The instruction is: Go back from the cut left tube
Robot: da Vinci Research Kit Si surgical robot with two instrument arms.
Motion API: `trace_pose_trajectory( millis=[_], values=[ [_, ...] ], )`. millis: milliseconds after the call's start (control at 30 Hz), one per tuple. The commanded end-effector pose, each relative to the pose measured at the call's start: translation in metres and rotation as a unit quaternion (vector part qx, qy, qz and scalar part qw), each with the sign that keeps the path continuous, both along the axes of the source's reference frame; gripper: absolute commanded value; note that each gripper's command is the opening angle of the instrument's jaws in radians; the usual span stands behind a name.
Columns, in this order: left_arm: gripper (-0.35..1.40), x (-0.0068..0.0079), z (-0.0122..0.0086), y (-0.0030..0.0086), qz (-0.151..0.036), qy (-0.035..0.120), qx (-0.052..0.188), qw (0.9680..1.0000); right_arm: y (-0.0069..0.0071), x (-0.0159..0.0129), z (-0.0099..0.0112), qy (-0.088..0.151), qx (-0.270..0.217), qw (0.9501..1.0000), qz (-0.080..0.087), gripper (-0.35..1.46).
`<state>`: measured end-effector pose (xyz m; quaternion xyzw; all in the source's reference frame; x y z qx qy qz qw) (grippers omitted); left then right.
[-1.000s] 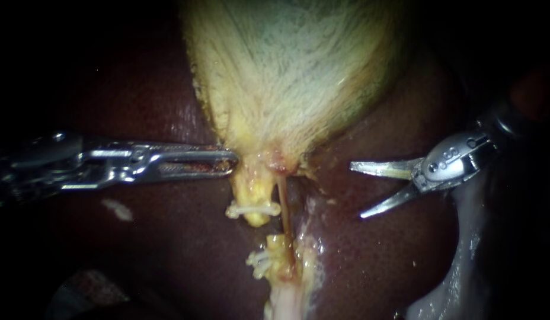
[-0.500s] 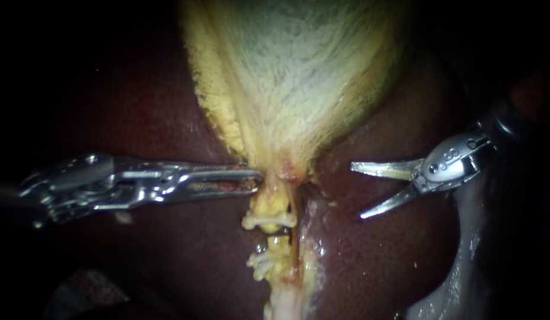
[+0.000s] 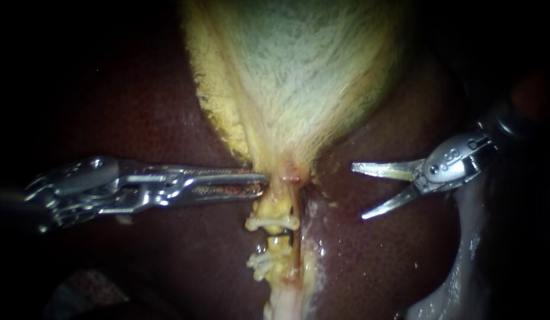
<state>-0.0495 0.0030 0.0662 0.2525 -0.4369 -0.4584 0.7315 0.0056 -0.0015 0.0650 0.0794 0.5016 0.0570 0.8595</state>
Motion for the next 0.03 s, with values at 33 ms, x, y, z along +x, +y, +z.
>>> trace_pose_trajectory(
  millis=[33],
  values=[
    [-0.35,0.0,0.0,0.0,0.0,0.0,0.0,1.0,0.0,0.0,0.0,0.0,0.0,1.0,0.0,1.43]
  ],
)
